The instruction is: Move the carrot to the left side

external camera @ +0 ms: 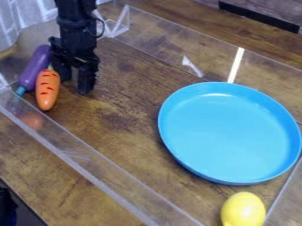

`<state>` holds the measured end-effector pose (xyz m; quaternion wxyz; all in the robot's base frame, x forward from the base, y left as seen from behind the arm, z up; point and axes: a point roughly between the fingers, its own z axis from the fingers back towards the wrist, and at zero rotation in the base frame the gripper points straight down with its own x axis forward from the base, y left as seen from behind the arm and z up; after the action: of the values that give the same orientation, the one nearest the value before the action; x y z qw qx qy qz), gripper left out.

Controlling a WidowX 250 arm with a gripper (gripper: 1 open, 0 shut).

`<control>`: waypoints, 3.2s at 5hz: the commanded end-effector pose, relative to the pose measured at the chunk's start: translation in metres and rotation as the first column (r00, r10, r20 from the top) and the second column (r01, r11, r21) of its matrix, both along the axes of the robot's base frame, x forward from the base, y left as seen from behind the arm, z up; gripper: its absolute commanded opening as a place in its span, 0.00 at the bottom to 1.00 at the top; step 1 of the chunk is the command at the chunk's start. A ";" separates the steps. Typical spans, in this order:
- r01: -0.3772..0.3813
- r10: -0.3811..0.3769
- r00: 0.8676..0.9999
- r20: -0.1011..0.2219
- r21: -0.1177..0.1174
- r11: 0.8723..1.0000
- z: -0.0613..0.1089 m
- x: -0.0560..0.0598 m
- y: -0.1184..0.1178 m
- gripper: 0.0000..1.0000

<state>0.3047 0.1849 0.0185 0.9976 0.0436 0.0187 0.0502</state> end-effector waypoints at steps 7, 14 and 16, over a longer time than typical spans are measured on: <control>-0.190 0.190 0.982 -0.003 0.052 0.980 0.005 -0.021 0.010 0.00; -0.184 0.183 0.982 -0.048 -0.019 0.983 0.005 -0.002 0.006 0.00; -0.151 0.151 0.988 -0.033 0.008 0.988 0.014 0.007 0.004 0.00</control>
<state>0.3036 0.1870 0.0204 0.9888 0.0366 0.0583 0.1325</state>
